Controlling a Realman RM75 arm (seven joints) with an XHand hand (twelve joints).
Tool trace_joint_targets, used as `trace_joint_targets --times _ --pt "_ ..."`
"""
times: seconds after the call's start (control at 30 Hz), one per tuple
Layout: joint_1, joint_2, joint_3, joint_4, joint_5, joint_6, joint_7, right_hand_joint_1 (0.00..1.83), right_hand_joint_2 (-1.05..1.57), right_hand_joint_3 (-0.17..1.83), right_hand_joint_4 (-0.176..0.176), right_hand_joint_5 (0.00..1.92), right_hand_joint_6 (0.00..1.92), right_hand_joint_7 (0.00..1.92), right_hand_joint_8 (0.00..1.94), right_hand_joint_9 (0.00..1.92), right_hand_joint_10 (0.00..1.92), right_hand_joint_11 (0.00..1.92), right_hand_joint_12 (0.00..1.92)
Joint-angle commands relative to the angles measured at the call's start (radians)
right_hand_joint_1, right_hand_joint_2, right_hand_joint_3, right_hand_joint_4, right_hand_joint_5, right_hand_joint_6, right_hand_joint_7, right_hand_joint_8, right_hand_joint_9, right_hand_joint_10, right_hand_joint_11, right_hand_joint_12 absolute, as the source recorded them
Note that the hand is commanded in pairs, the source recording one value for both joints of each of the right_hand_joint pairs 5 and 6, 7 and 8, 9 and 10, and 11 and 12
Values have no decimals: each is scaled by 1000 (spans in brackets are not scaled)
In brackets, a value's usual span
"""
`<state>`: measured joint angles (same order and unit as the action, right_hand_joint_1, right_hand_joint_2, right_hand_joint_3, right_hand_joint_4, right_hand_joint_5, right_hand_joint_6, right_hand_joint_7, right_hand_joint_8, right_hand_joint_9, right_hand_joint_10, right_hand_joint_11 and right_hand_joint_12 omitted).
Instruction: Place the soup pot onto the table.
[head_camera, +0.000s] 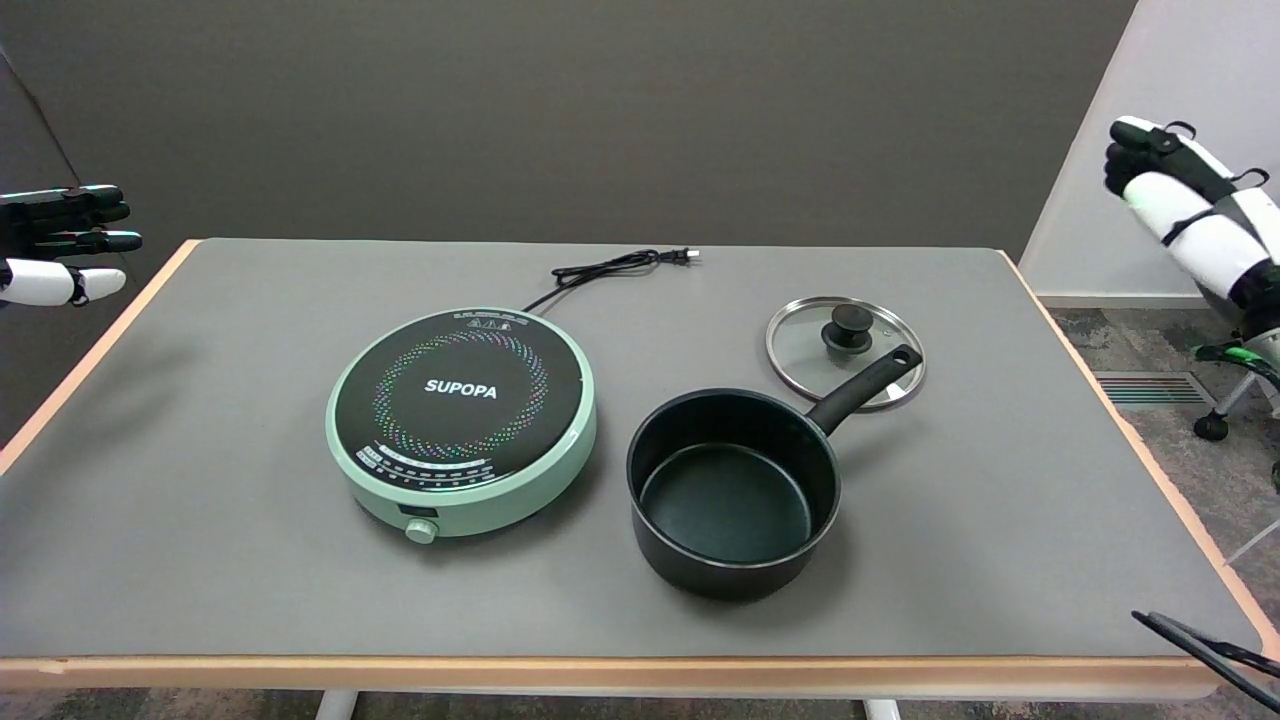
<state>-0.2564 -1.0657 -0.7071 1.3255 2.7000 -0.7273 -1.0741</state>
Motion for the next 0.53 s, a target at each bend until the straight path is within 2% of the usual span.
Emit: trace_joint_targets --times 0.03,0.07,0.1,0.13,0.23,0.37,0.53 --pt "-25 -23 -52 54 41 -18 469 398 1571 -41 149 300 300 300 300 300 300 300 300" --pt "-28 -24 -55 54 41 -18 468 412 1571 -37 164 300 300 300 300 300 300 300 300" --pt "-32 -25 -56 57 44 -18 468 405 1571 -33 156 301 301 301 301 301 301 301 301" --pt "-36 -26 -57 64 48 -18 467 388 1571 -27 138 305 305 305 305 305 305 305 305" --pt "-37 -27 -54 73 51 -18 468 327 1571 -14 55 316 316 316 316 316 316 316 316" --pt "-30 -27 -68 66 51 -18 470 331 1571 10 0 320 320 320 320 320 320 320 320" --pt "-39 -31 -72 112 51 -18 469 342 1571 39 -16 317 317 317 317 317 317 317 317"
